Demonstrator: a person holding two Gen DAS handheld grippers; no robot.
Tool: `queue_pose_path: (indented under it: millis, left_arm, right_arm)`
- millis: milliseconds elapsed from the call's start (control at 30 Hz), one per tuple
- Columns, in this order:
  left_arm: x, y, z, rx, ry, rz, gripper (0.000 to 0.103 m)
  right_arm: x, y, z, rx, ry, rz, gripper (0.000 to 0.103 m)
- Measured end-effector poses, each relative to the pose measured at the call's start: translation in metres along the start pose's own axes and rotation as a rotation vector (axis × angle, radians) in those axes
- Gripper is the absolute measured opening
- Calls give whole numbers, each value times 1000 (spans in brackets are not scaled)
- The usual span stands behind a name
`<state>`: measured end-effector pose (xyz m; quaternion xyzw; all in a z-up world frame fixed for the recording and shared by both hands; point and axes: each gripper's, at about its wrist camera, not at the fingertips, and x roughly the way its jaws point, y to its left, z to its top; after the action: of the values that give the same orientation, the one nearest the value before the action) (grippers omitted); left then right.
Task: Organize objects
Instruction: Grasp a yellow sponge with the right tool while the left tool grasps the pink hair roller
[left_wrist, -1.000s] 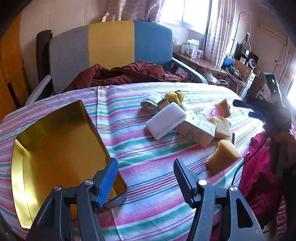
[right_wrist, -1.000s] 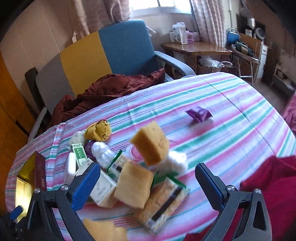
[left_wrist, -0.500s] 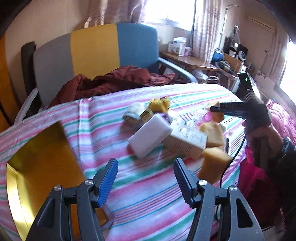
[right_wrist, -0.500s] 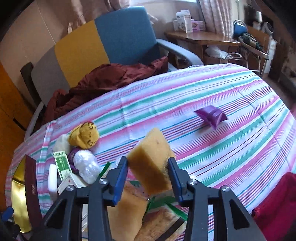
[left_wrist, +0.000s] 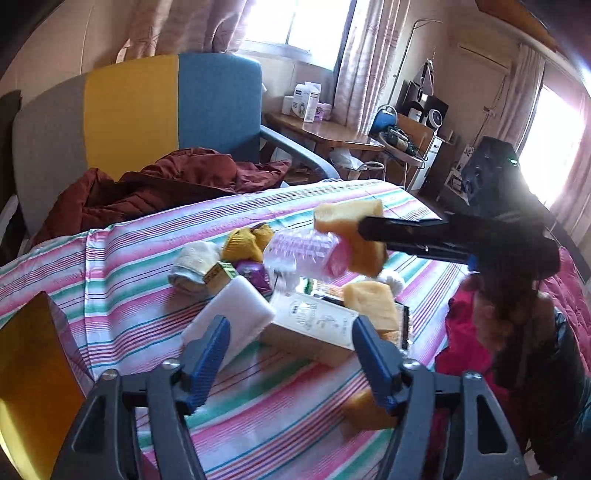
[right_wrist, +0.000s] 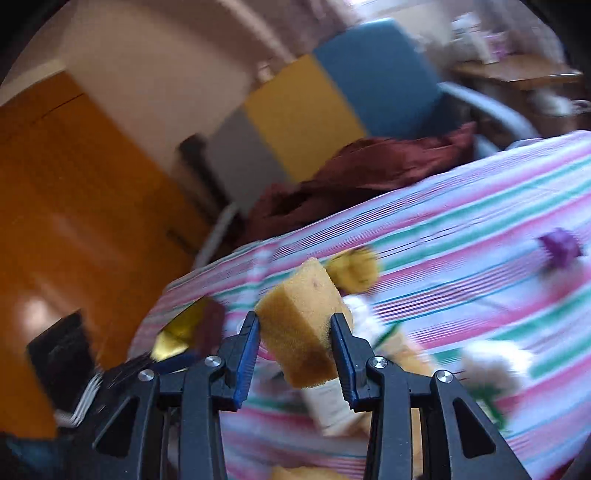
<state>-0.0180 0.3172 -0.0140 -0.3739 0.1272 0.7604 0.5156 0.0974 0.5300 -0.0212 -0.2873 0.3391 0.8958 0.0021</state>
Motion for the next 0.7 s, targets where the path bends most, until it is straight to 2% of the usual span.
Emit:
queue_pose_path:
  millis: [100, 233, 300, 433, 533, 633, 700]
  left_arm:
    - [-1, 8, -2, 15, 5, -24, 81]
    - [-2, 11, -5, 49, 4, -40, 89]
    - [-1, 14, -4, 50, 7, -47, 89]
    - [2, 22, -7, 24, 23, -75, 89]
    - [2, 26, -11, 2, 17, -82, 75]
    - [1, 25, -16, 0, 1, -73, 74]
    - [-2, 25, -17, -8, -7, -71, 73]
  right_arm:
    - [7, 12, -8, -36, 52, 106, 39]
    - [22, 27, -16, -81, 121, 182, 39]
    - [28, 34, -19, -111, 153, 223, 39]
    - [37, 44, -25, -152, 196, 248, 39]
    - [40, 41, -26, -149, 203, 241, 39]
    - [40, 40, -28, -143, 200, 226, 38]
    - [38, 43, -29, -154, 185, 194, 33]
